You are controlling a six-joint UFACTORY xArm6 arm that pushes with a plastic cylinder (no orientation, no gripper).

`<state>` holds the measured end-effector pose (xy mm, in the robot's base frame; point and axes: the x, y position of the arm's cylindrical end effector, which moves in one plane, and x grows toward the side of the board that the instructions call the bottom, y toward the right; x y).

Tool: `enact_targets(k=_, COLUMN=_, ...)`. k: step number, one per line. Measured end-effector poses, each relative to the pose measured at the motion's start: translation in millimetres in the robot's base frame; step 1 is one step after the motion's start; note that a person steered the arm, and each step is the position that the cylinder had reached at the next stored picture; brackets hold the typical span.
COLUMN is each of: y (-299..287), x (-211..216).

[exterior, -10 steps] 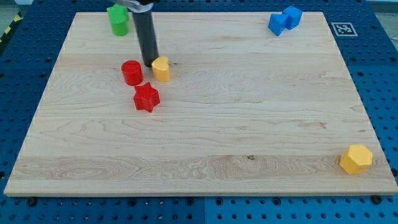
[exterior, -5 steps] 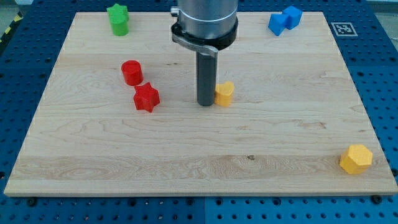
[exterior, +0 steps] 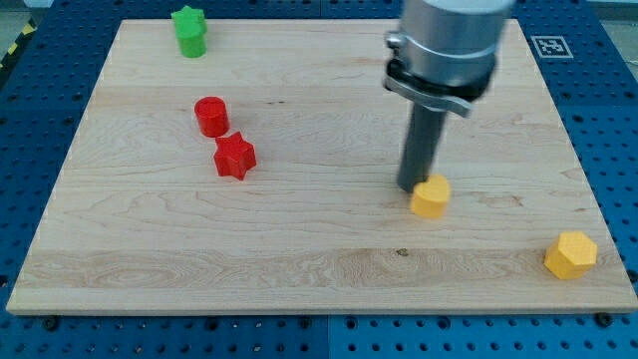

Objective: Slide the yellow heart closer to the yellow hexagon

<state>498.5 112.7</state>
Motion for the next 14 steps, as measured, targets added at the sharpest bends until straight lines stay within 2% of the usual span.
enact_targets(k=1, y=26.6, x=29.1)
enact_targets(k=2, y=29.7, x=55.3)
enact_targets(k=5, y=8.9, x=90.7)
enact_targets(k=9, y=19.6, x=96.1)
enact_targets(k=14, y=32.8, x=82.3)
